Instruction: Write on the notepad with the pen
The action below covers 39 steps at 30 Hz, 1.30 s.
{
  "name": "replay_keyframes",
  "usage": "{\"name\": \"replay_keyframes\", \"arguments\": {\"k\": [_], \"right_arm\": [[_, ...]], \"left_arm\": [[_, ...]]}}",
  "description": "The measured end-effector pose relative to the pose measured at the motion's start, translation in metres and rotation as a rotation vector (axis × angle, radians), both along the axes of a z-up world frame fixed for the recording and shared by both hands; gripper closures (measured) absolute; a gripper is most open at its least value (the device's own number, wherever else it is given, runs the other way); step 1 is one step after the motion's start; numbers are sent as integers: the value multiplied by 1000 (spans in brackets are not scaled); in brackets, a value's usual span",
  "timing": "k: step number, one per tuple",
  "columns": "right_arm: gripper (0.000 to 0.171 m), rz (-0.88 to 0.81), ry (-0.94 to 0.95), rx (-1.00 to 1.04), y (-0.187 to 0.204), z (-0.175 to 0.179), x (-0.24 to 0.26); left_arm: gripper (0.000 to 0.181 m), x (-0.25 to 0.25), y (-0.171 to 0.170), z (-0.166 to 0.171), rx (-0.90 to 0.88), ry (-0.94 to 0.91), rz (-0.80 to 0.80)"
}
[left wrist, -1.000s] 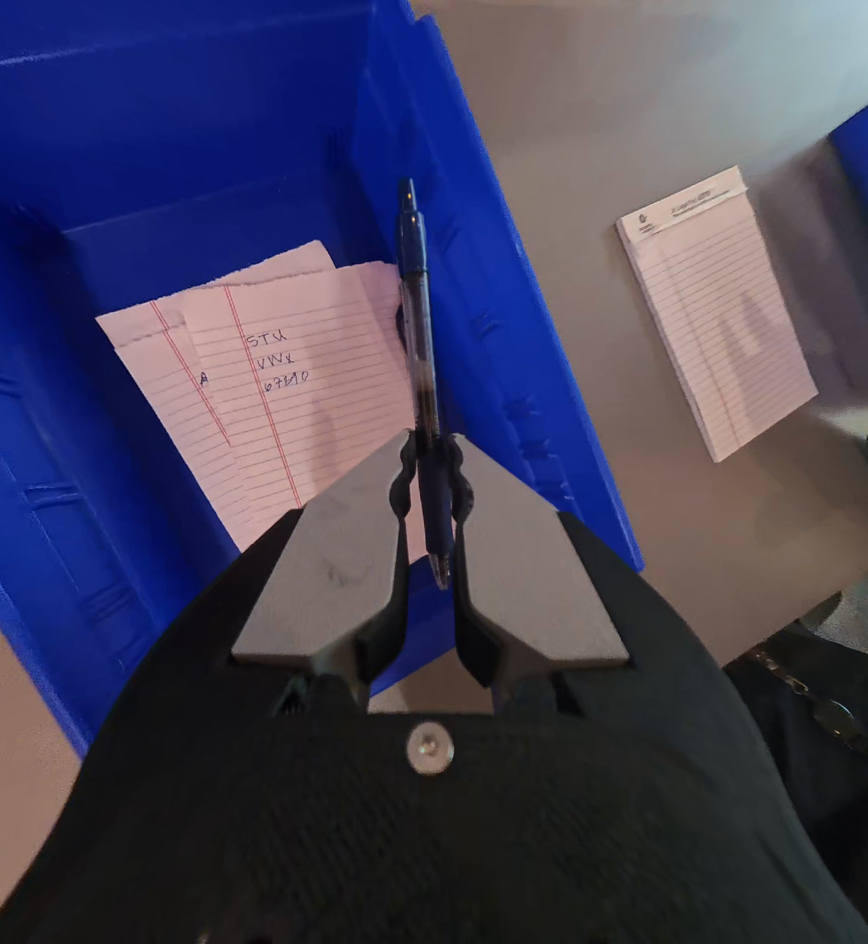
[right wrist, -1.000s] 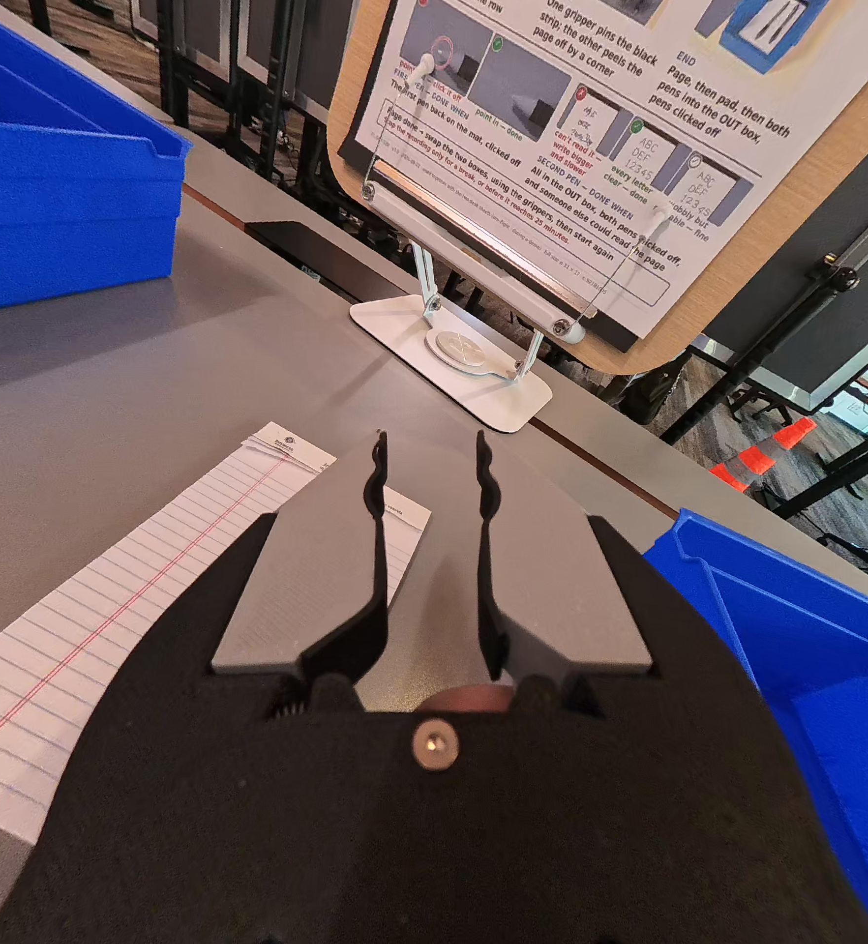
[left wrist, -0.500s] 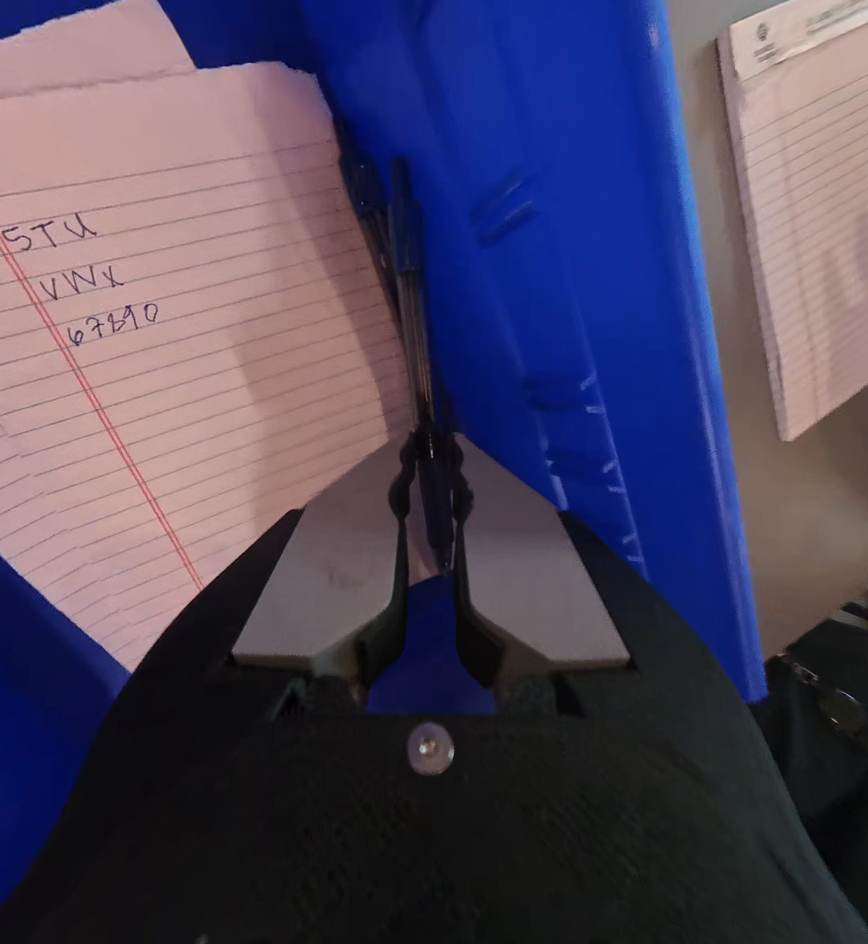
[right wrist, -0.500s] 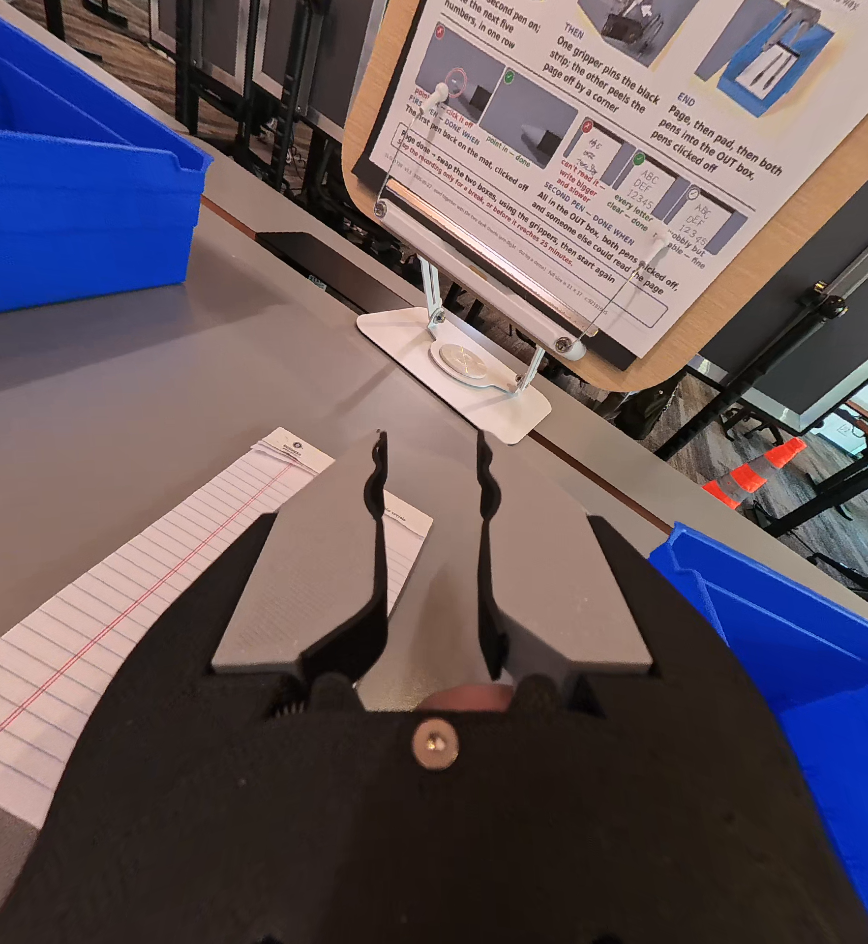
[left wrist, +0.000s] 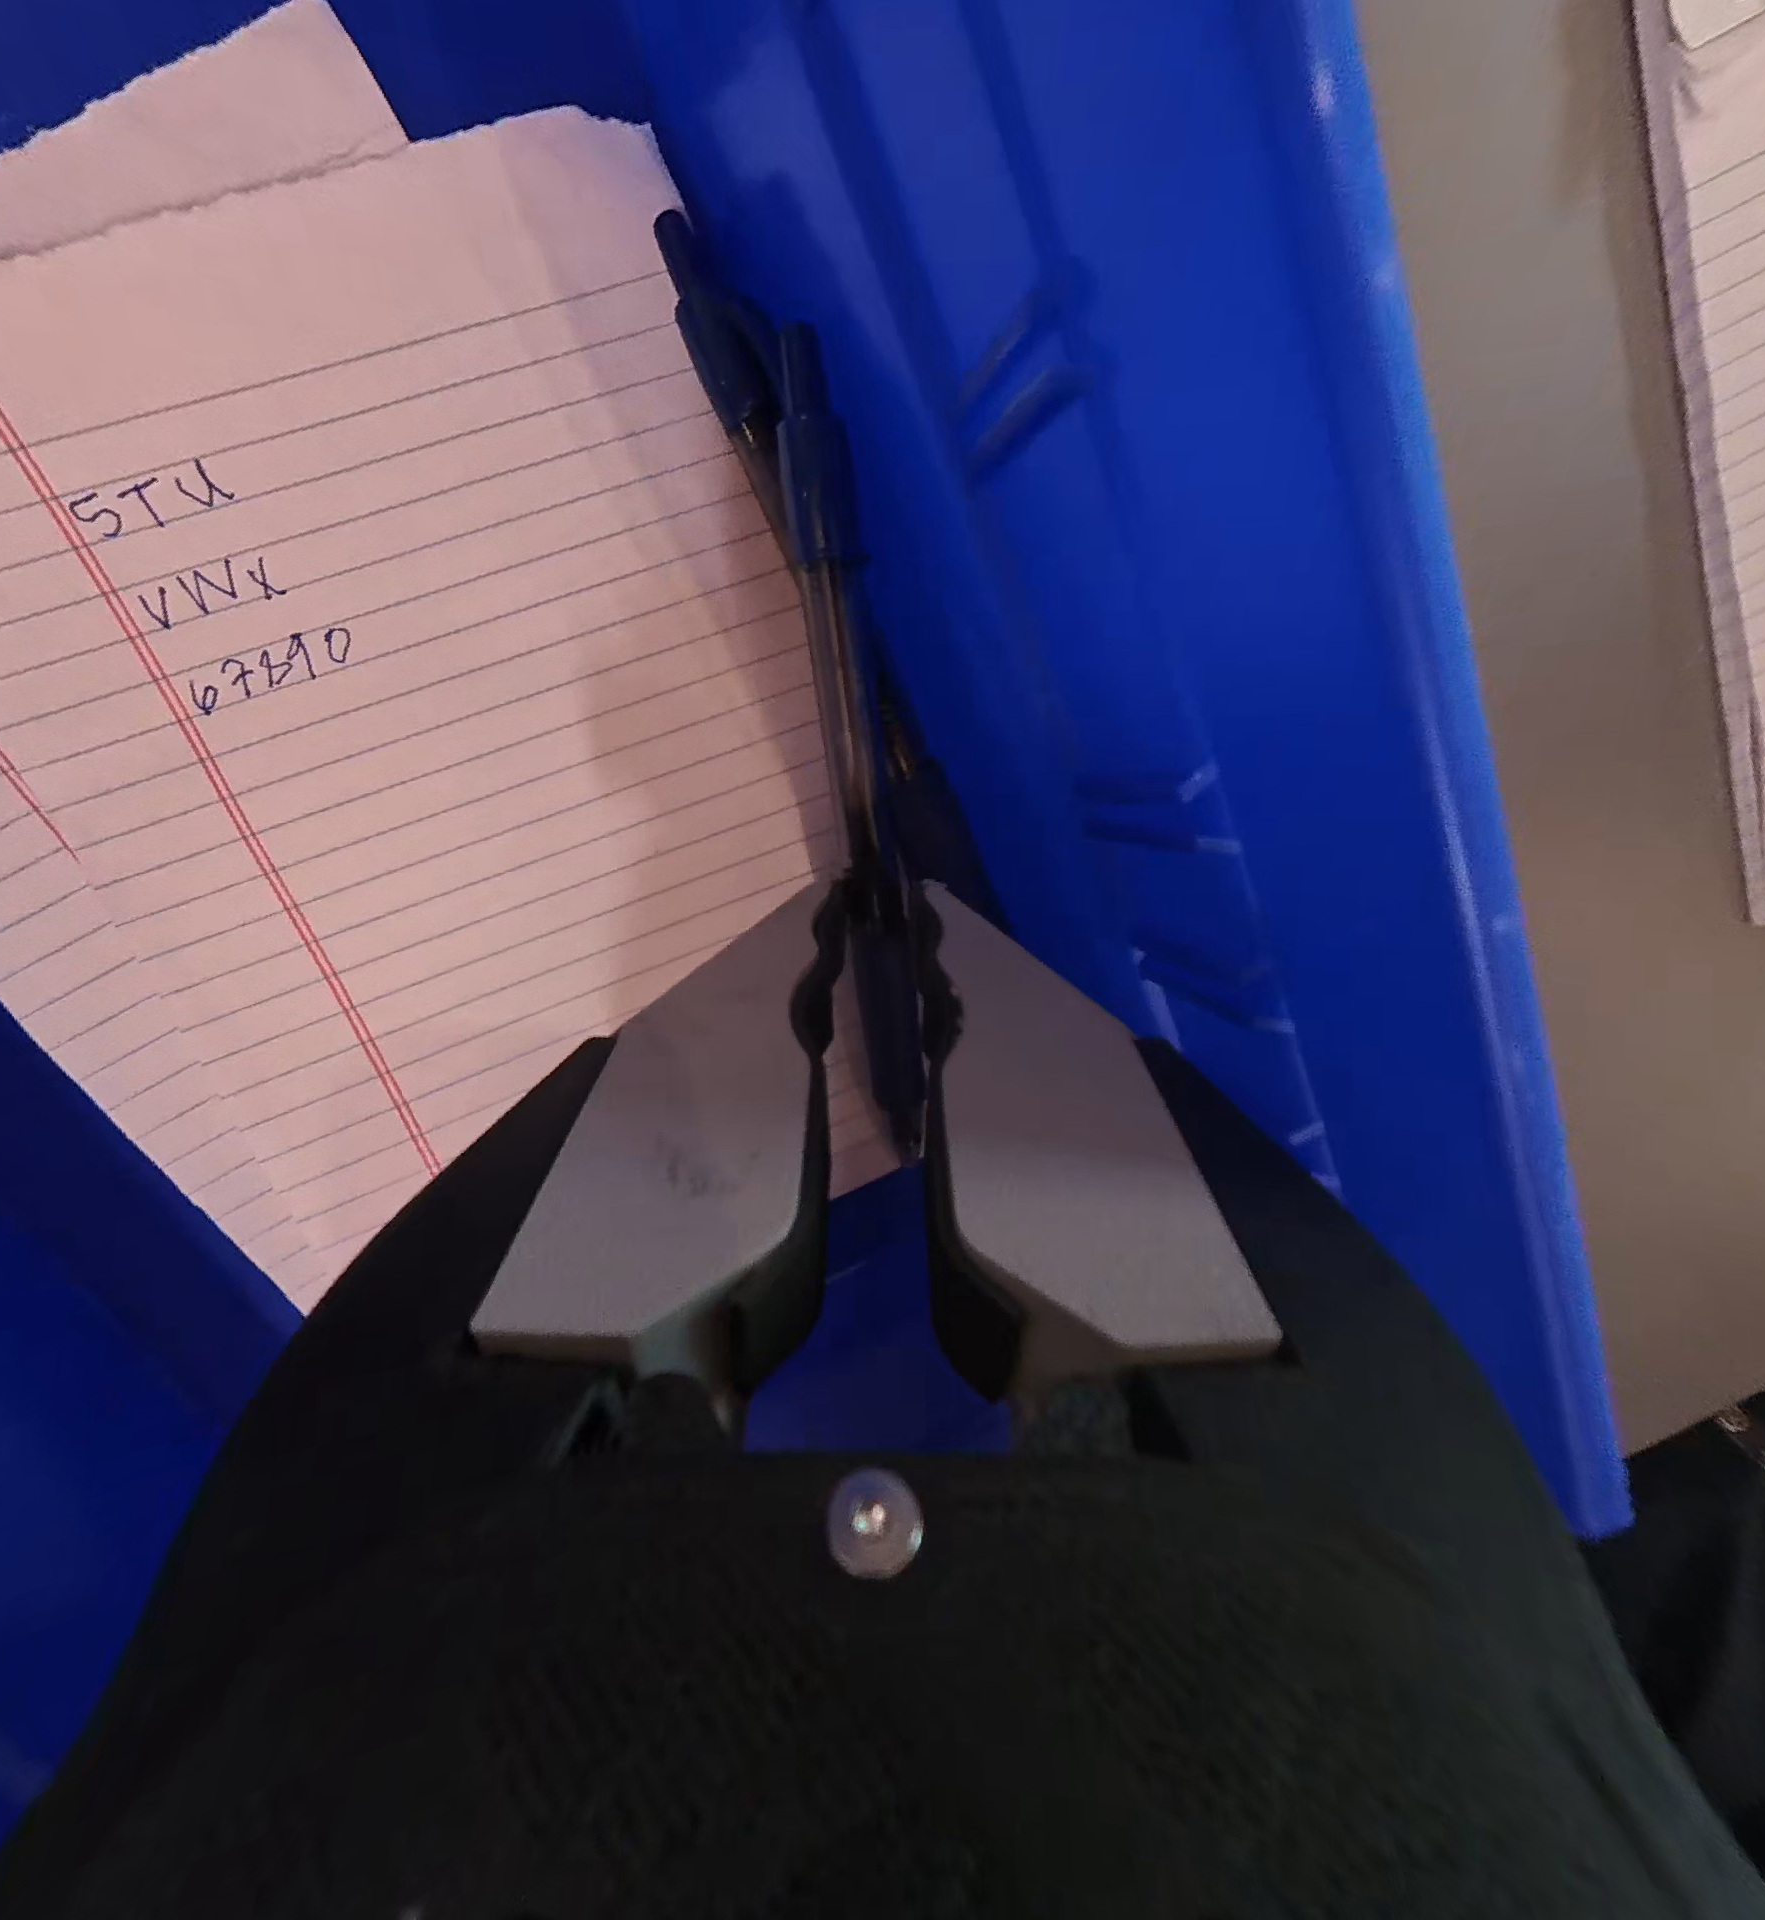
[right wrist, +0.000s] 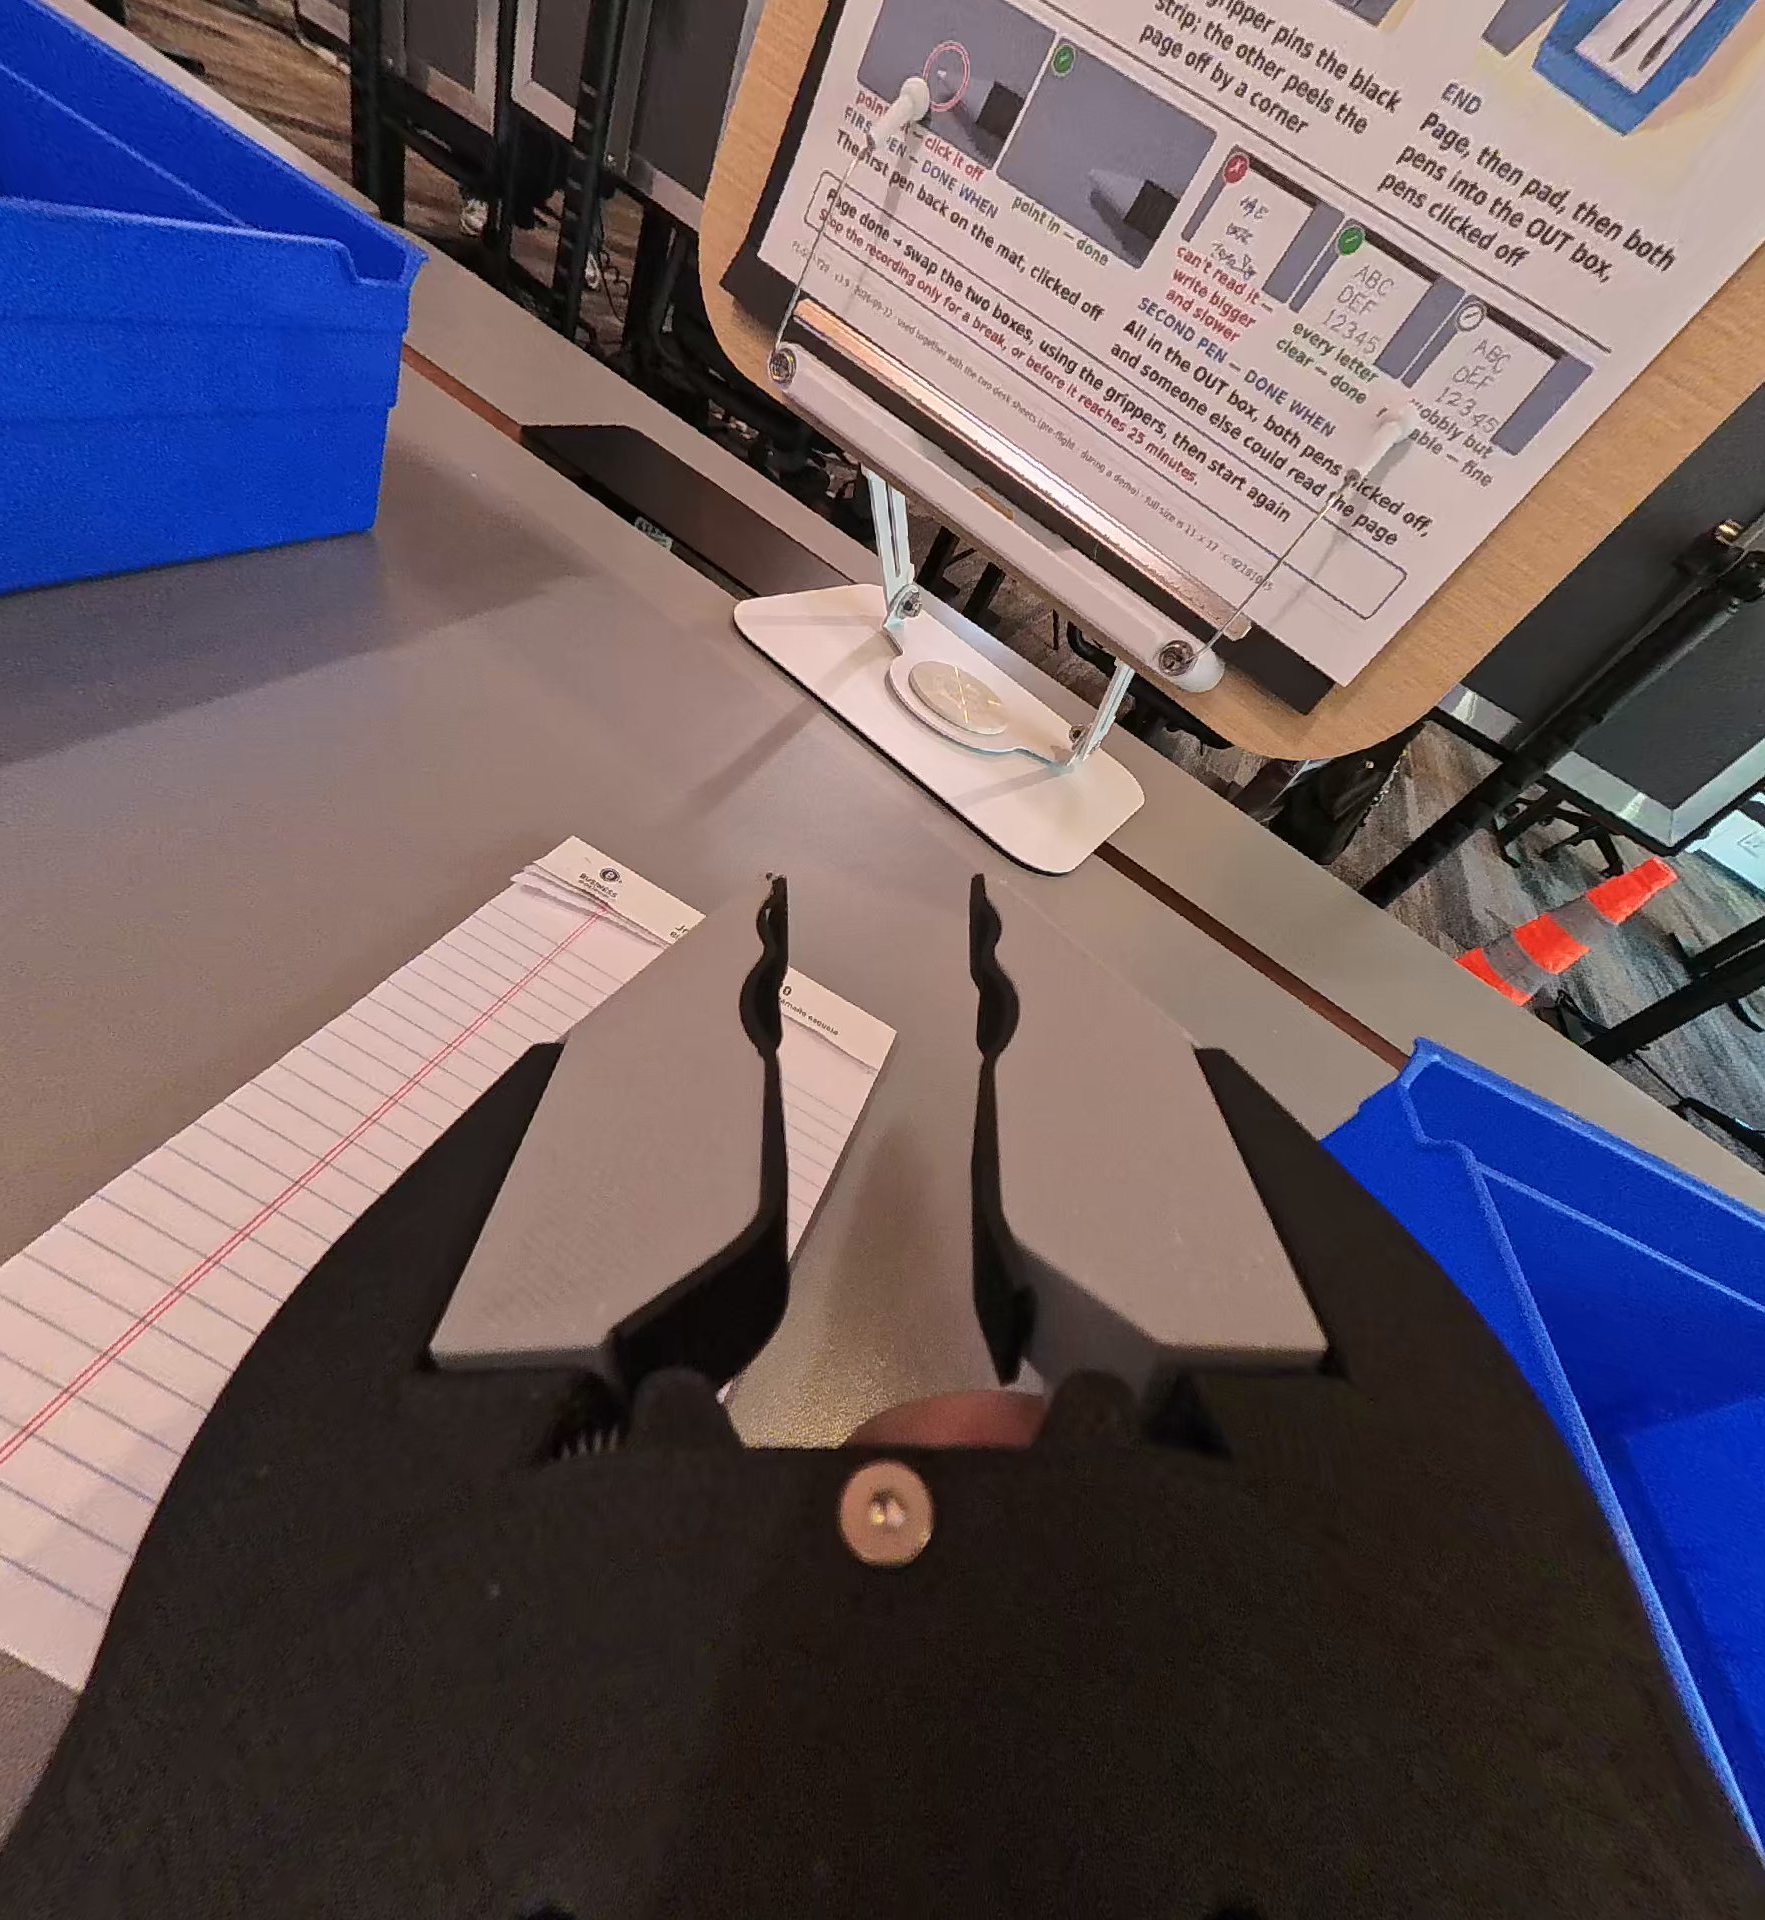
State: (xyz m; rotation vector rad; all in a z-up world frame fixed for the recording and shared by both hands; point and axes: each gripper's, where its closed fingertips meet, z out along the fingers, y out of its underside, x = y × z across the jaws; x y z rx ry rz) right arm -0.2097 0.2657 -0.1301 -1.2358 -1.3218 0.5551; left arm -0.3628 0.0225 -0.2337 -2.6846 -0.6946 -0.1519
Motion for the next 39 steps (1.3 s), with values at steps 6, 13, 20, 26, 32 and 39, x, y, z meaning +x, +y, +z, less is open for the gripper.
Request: {"name": "replay_keyframes", "arguments": {"k": [6,13,20,26,32,39], "right_arm": [[140,2,-15,-5,0,-6,-1],[140,-4,-36,-17,3,-13,-3],[139,-6,-35,-44,3,-15,-3],[135,4,-11,-78,3,-6,0],[136,-57,42,-64,18,13,13],[135,-14,57,-221,19,13,15]], "left_arm": [[172,-3,-1,1,41,17,-10],[173,-11,-1,23,196,-27,6],[173,-5,17,122,521,45,-9],[174,76,62,177,660,40,-189],[173,131,138,127,597,-58,-225],[173,144,166,95,570,-135,-228]]}}
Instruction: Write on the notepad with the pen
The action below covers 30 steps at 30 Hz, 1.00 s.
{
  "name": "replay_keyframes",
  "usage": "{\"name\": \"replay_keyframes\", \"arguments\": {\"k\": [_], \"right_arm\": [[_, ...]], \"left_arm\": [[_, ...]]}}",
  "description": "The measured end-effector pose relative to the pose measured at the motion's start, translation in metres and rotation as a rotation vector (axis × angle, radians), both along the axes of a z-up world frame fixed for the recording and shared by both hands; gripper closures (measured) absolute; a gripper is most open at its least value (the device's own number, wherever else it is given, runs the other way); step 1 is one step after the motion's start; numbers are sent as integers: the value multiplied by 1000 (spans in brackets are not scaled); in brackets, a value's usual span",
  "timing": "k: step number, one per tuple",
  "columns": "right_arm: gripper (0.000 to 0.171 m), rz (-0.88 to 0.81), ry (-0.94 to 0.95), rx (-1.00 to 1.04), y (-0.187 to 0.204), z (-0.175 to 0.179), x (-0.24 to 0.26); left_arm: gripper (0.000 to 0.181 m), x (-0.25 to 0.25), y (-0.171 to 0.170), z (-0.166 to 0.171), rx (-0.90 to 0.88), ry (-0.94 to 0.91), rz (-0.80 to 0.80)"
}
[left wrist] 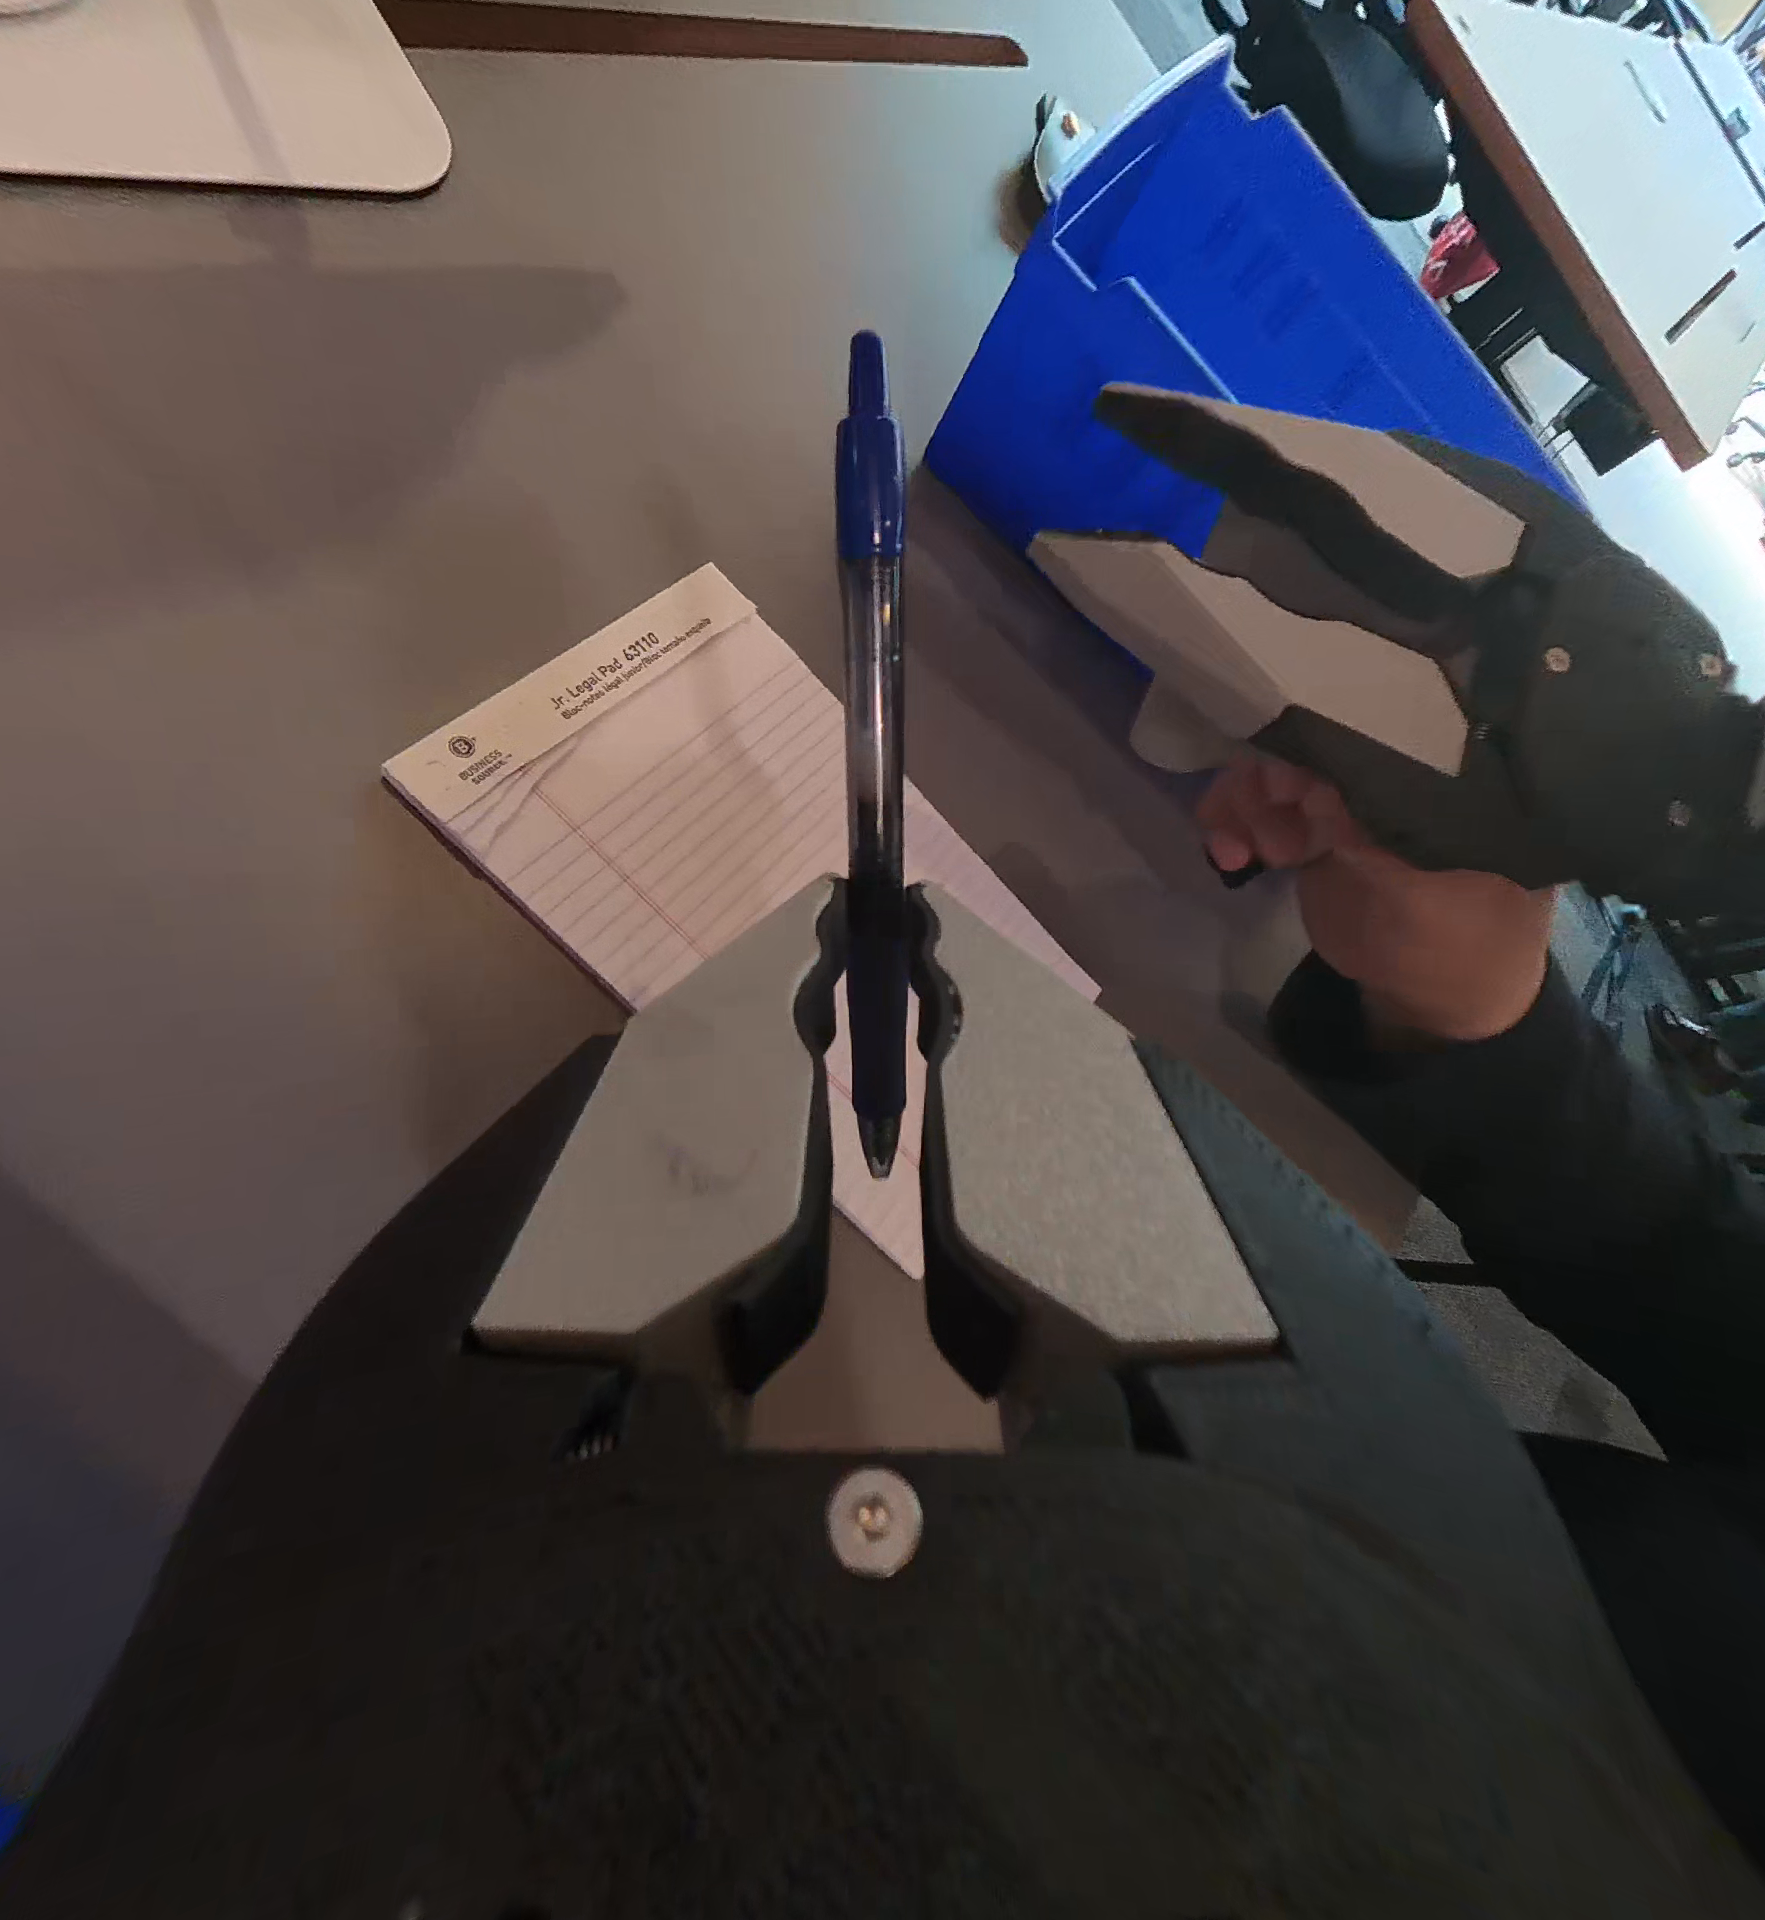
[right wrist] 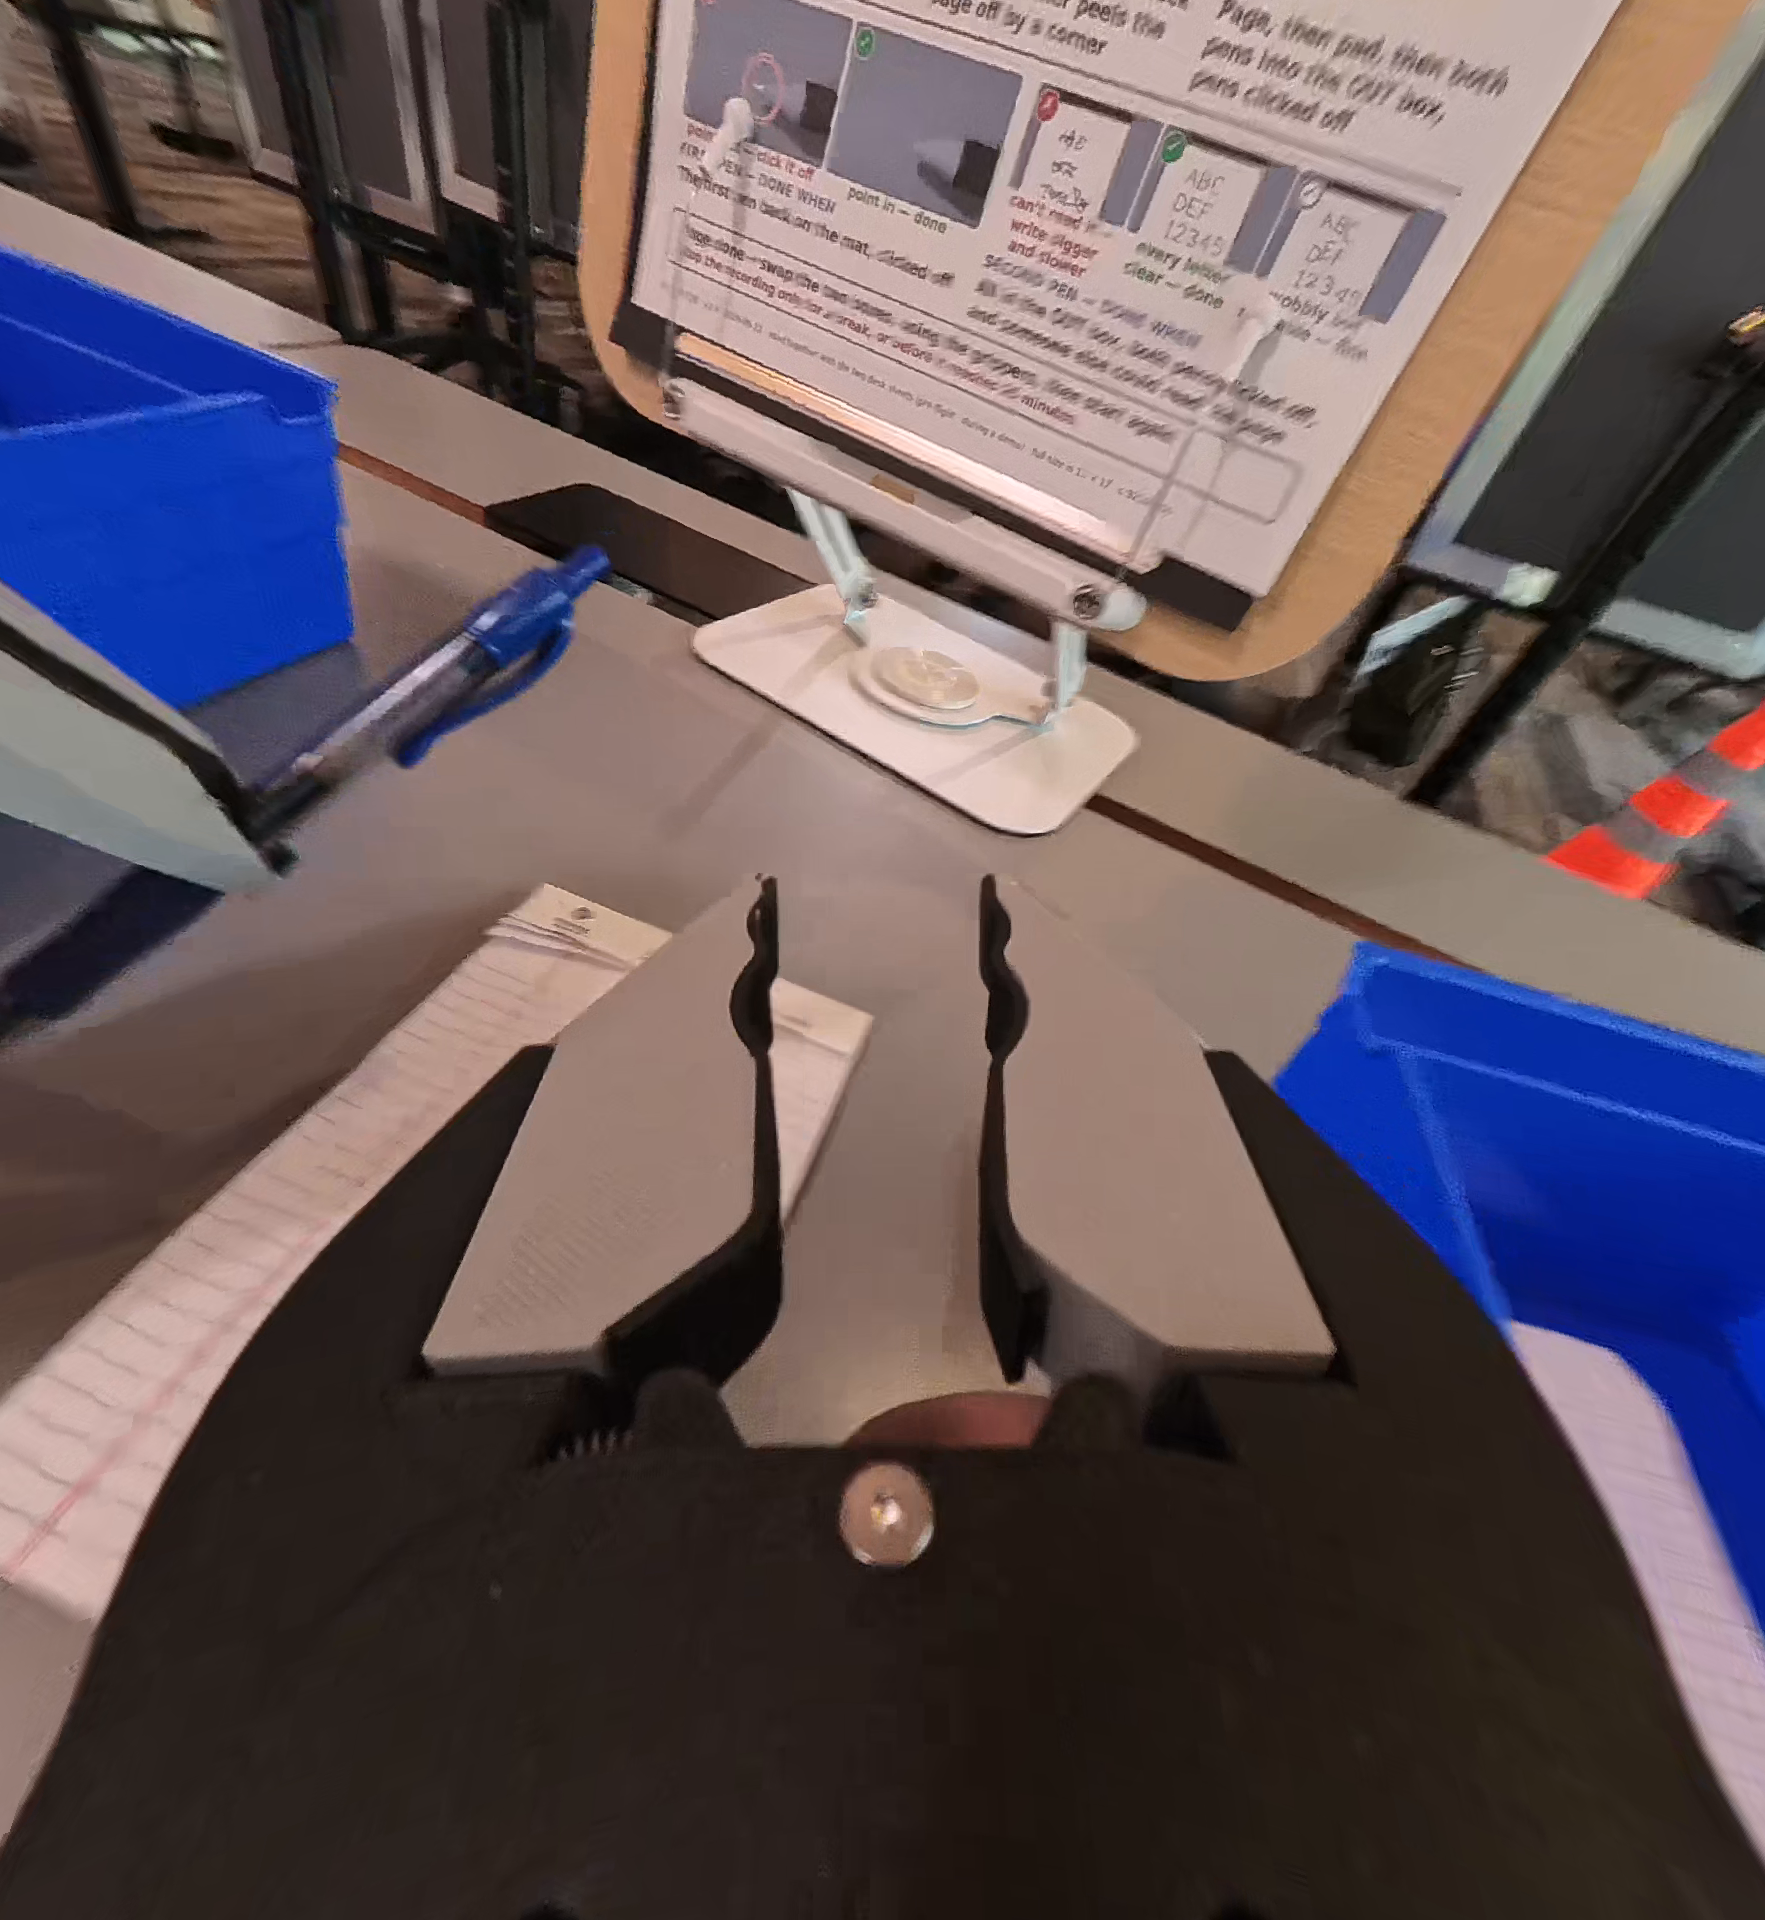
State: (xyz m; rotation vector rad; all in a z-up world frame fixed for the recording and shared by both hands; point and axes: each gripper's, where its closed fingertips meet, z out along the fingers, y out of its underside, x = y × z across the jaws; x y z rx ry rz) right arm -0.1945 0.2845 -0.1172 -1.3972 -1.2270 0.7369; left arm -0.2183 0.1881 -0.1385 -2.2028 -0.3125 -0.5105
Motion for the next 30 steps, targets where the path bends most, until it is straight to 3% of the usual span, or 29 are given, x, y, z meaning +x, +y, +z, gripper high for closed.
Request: {"name": "replay_keyframes", "arguments": {"k": [5,9,12,13,14,15,17,23,28,30], "right_arm": [[128,268,10,-410,-46,-12,-14],[123,332,39,-464,-58,-11,-18],[122,474,89,-578,-84,-2,-20],[126,531,93,-622,-94,0,-21],[152,592,89,-655,-104,1,-20],[162,636,78,-680,-111,1,-18],[171,637,56,-681,-111,-2,-18],[171,466,66,-512,-73,1,-12],[171,495,65,-614,-79,-2,-13],[146,494,91,-634,-77,2,-12]], "left_arm": [[173,1,-4,-4,10,23,-5],[173,9,-11,-3,48,6,-48],[173,19,-15,-6,67,11,-89],[173,22,-16,-7,73,13,-101],[173,25,-17,-9,76,14,-109],[173,28,-18,-12,69,13,-119],[170,30,-21,-19,47,30,-114],[173,23,-29,-25,7,87,-102],[173,26,-14,-23,42,26,-80],[173,24,-9,-19,72,-19,-59]]}}
